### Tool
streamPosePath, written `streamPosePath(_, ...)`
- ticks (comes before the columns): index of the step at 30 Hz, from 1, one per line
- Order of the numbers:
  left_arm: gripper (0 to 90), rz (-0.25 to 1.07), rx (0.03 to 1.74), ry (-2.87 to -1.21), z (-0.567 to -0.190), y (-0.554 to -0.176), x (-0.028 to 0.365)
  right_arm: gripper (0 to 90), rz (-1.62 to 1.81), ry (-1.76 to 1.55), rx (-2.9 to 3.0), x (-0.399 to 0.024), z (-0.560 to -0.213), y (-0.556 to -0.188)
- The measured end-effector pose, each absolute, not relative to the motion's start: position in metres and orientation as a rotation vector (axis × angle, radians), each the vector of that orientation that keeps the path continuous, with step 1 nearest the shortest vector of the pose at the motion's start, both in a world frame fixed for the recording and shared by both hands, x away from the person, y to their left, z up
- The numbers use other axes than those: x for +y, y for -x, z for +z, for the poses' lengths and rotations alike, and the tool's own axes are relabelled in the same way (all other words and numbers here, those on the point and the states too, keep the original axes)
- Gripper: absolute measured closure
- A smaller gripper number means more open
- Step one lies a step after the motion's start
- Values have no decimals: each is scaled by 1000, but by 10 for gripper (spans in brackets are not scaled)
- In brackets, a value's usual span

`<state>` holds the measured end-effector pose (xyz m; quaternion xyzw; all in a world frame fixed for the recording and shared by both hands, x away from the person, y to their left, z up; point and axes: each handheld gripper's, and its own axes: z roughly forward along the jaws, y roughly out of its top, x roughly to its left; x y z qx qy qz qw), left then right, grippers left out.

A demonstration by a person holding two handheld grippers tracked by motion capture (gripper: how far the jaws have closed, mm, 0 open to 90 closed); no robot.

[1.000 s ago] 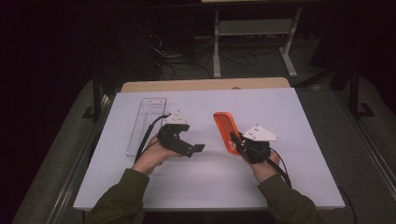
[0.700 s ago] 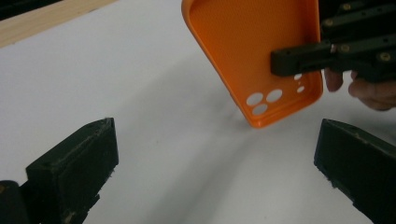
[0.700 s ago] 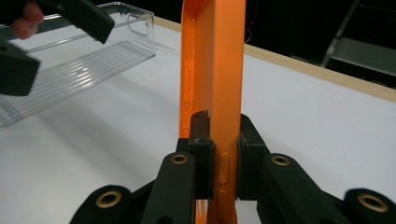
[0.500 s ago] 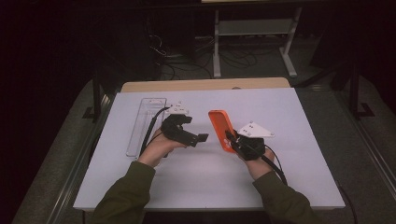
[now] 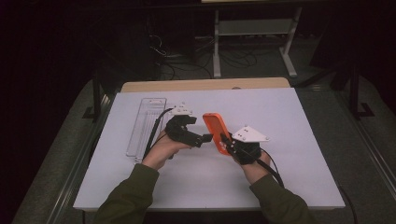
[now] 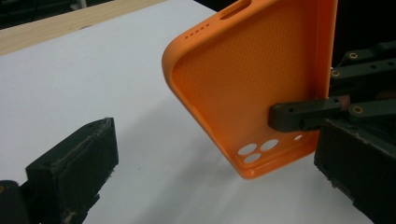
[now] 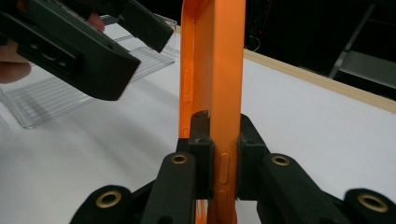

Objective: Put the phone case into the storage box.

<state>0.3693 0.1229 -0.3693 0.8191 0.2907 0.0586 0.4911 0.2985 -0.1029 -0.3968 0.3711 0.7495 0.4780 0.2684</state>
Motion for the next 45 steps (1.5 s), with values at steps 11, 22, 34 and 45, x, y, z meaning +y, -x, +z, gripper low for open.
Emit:
streamPosePath(11, 0, 160, 712, -1963, -371, -369, 115, 788, 1292, -997, 2045, -98, -398, -297)
streamPosePath(22, 0, 147, 732, -1907, -370, -366, 107, 788, 1303, -1006, 2048, -94, -399, -294)
streamPosePath(34, 0, 138, 737, -1878, -372, -364, 100, 788, 1315, -1015, 2057, -91, -400, -292)
streamPosePath(45, 0, 161, 743, -1853, -372, -361, 96, 787, 1283, -993, 2065, -89, -403, -292)
